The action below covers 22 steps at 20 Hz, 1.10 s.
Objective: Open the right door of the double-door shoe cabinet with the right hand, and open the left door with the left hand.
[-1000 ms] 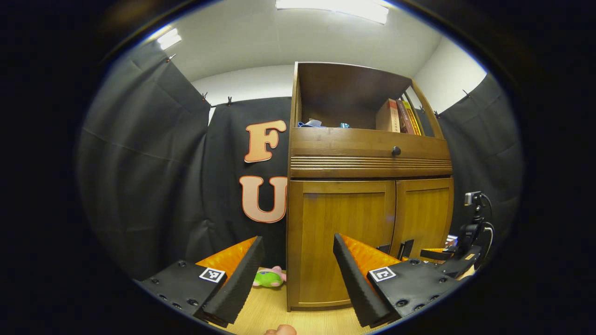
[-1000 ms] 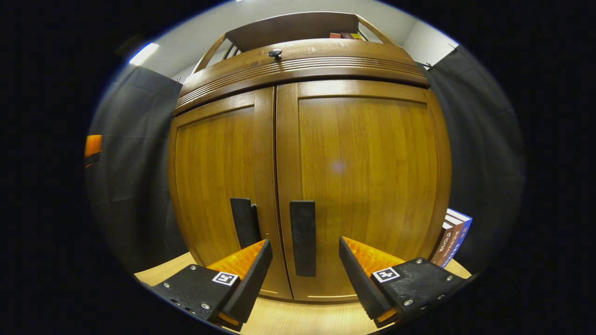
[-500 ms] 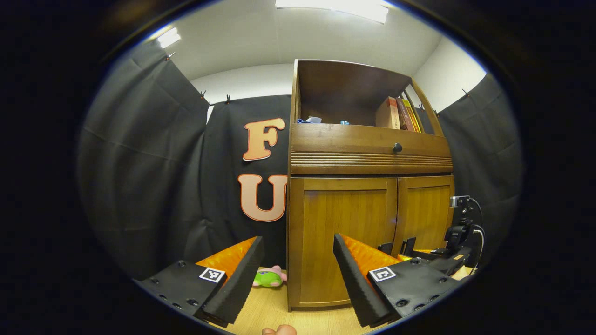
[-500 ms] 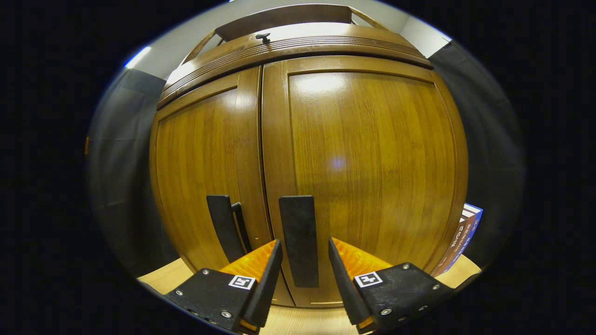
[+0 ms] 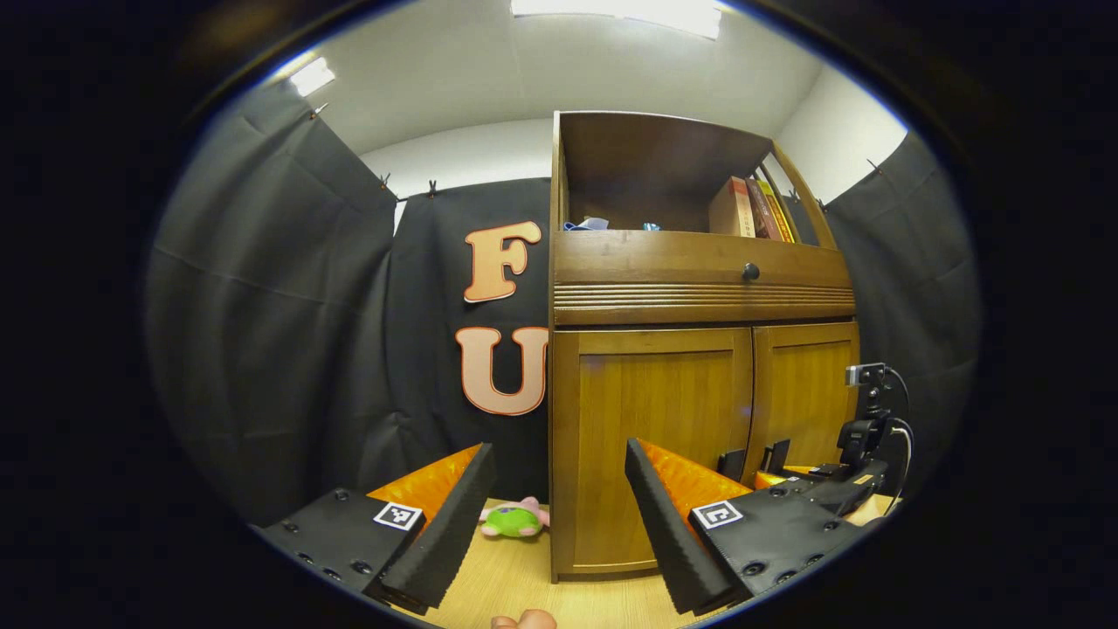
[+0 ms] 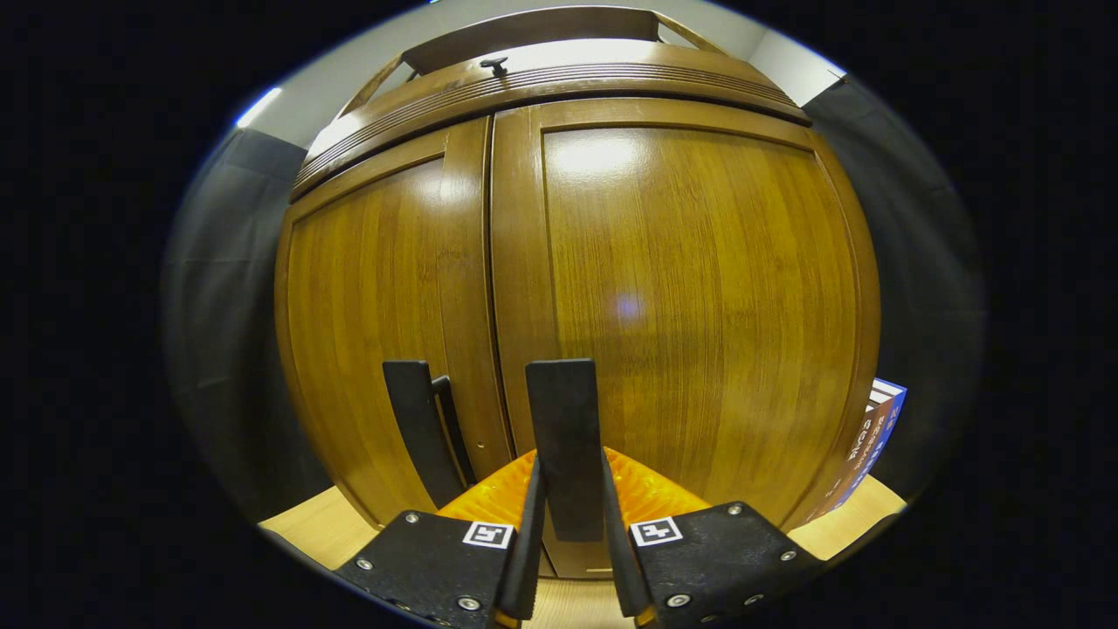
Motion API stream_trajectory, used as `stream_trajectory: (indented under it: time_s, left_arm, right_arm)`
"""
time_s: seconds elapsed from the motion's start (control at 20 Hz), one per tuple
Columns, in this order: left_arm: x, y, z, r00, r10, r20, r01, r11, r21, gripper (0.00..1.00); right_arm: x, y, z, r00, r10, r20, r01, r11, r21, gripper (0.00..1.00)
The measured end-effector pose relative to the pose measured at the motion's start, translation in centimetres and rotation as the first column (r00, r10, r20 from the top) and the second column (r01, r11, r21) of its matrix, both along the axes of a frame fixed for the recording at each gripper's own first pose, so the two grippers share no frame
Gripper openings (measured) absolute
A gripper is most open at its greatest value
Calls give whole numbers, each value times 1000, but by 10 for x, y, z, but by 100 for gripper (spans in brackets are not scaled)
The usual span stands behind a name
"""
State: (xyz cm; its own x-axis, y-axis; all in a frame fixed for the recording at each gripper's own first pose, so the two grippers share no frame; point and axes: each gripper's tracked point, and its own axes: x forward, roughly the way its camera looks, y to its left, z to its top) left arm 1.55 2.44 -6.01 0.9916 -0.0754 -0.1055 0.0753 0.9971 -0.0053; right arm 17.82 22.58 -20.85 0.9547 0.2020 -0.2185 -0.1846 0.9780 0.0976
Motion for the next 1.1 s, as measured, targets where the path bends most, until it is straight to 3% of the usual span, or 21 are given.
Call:
stream_trajectory:
  time_s: [0.05, 0.1, 0.25, 0.3, 0.35, 0.45, 0.5, 0.75, 0.8, 0.85, 1.1]
  left_arm:
    - [-1, -1, 2, 1000, 0, 5, 0, 1000, 0, 96]
    - [-3, 0, 4, 1000, 0, 10, 0, 1000, 2, 95]
    - [-7, 2, 6, 1000, 4, 16, -4, 1000, 6, 96]
    - [-7, 1, 5, 1000, 6, 13, -6, 1000, 5, 95]
    - [-10, 2, 4, 1000, 9, 10, -9, 1000, 6, 95]
    - [-11, 4, 4, 1000, 14, 5, -14, 1000, 9, 95]
    - [-12, 3, 5, 1000, 15, 5, -15, 1000, 8, 95]
    - [-19, 2, 12, 1000, 18, 20, -18, 1000, 12, 95]
    - [-22, 1, 13, 1000, 14, 20, -15, 1000, 12, 95]
    - [-24, 0, 12, 1000, 9, 19, -10, 1000, 11, 95]
    - [-31, 1, 7, 1000, 17, 1, -16, 1000, -8, 95]
  right_arm:
    - [-1, 0, 1, 1000, 0, -1, 0, 1000, 0, 24]
    - [-2, 0, 1, 1000, 0, 1, 0, 1000, -1, 34]
    - [-7, -2, 2, 1000, -3, 1, 3, 1000, -5, 33]
    - [-9, -4, 2, 1000, -4, 0, 4, 1000, -7, 43]
    - [-11, -5, 2, 1000, -6, 0, 6, 1000, -8, 43]
    - [-18, -6, 3, 1000, -9, -1, 9, 1000, -8, 22]
    - [-21, -8, 3, 1000, -9, 0, 9, 1000, -9, 31]
    - [-39, -15, 6, 1000, -20, 6, 20, 1000, -2, 30]
    - [-44, -16, 7, 1000, -22, 8, 22, 1000, -1, 40]
    - [-48, -18, 8, 1000, -22, 11, 22, 1000, -1, 30]
    - [-77, -30, 10, 1000, -9, 14, 10, 1000, -14, 28]
